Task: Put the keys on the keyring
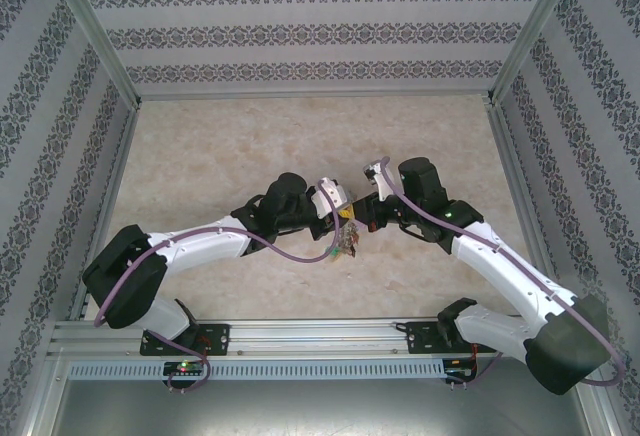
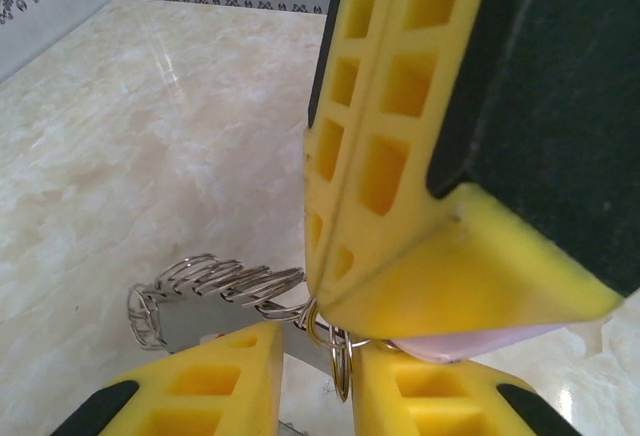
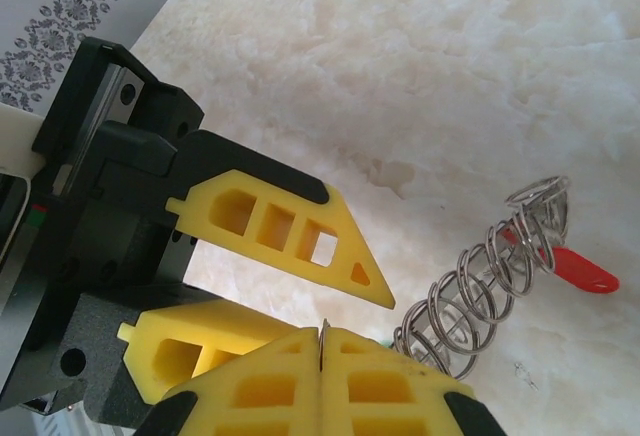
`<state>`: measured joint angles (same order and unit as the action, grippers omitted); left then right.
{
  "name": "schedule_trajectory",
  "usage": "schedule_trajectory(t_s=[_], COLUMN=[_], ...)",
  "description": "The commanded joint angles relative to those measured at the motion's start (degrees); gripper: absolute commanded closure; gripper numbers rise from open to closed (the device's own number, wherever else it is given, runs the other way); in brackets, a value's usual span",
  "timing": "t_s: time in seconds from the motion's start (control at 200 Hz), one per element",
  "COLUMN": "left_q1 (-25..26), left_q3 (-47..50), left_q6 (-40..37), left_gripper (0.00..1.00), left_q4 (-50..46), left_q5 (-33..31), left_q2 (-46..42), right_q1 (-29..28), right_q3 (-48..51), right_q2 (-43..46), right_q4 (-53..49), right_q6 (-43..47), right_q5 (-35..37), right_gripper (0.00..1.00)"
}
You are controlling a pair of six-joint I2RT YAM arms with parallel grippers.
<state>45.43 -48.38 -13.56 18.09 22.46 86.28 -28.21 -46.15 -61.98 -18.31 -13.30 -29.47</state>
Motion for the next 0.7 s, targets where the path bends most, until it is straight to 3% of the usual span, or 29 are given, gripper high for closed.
schedule_trajectory(t_s=[0.0,0.2,0.32,0.5,0.694], left_q1=[0.5,0.5,0.5,0.5,0.5], left_q3=[-1.5,-1.5,-1.3,1.5,3.9], left_q6=[-2.1,-2.2,-1.8,0.8,2.5], left_gripper=[0.80,1.00,1.00,1.00,1.00], left_q4=[-2.6,-2.6,-2.2,2.5,5.5], left_q5=[0.4,-1.5,-2.3,-3.5,-3.5], left_q2=[0.7,0.6,0.1,-1.3,-1.8], right_q1=[0.2,0.2,0.2,0.9,1.9], right_q3=[-3.0,-2.8,-2.4,0.2,1.7], right_q2=[0.1,0.4,1.0,2.6,2.9], right_q4=[2.3,2.0,1.6,0.1,1.9], right_q6=[1.2,1.1,0.6,-2.1,-4.0], right_q5=[-3.6,-3.8,-2.6,4.8,4.0], right_gripper=[1.00,1.00,1.00,1.00,1.00])
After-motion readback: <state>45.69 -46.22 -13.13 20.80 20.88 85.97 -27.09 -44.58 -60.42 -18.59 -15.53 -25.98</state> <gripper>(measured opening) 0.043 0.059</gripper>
